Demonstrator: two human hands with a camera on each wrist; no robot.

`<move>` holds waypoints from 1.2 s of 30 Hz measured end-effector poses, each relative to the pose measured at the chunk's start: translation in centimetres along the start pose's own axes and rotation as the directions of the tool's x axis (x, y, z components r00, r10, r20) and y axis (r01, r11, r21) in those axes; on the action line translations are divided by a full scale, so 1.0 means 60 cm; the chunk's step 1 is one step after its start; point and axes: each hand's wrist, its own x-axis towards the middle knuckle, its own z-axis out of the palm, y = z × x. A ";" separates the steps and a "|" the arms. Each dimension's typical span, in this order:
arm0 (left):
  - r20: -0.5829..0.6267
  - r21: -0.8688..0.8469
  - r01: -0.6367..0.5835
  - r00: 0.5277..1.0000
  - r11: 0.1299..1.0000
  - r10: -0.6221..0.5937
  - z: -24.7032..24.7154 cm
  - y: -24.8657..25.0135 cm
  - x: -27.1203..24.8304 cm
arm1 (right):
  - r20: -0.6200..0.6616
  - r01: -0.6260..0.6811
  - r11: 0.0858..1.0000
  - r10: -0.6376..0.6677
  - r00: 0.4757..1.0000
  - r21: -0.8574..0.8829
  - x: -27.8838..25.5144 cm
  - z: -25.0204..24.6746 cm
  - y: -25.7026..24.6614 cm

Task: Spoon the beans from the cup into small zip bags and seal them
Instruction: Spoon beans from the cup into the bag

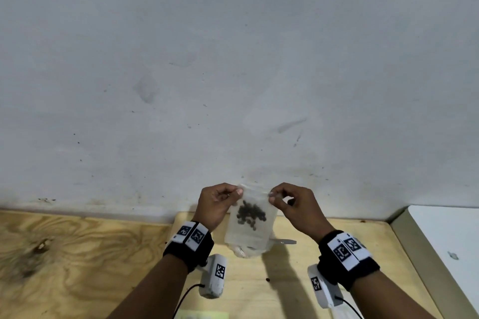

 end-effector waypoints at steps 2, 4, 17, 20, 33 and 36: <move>0.004 -0.003 0.002 1.000 1.000 -0.002 0.006 -0.001 -0.002 | -0.008 -0.002 1.000 0.003 1.000 0.021 0.000 0.002 0.005; 0.011 -0.003 0.041 0.999 0.999 -0.041 0.009 0.000 -0.002 | 0.028 -0.015 1.000 0.015 1.000 0.023 0.002 0.002 0.003; 0.099 0.004 0.109 0.989 0.994 -0.109 0.025 0.014 0.001 | 0.047 -0.157 0.959 0.150 0.988 0.236 0.008 0.001 -0.015; 0.100 -0.005 0.099 0.990 0.995 -0.098 0.022 0.013 -0.002 | 0.080 -0.190 0.946 0.175 0.981 0.263 0.006 0.000 -0.019; 0.008 -0.079 0.129 0.992 0.988 -0.129 0.023 0.021 -0.024 | 0.099 -0.346 0.782 0.348 0.932 0.518 -0.040 -0.008 -0.036; -0.061 -0.114 0.182 0.980 0.977 -0.190 0.026 0.011 -0.034 | 0.033 -0.332 0.791 0.369 0.929 0.514 -0.059 -0.007 -0.034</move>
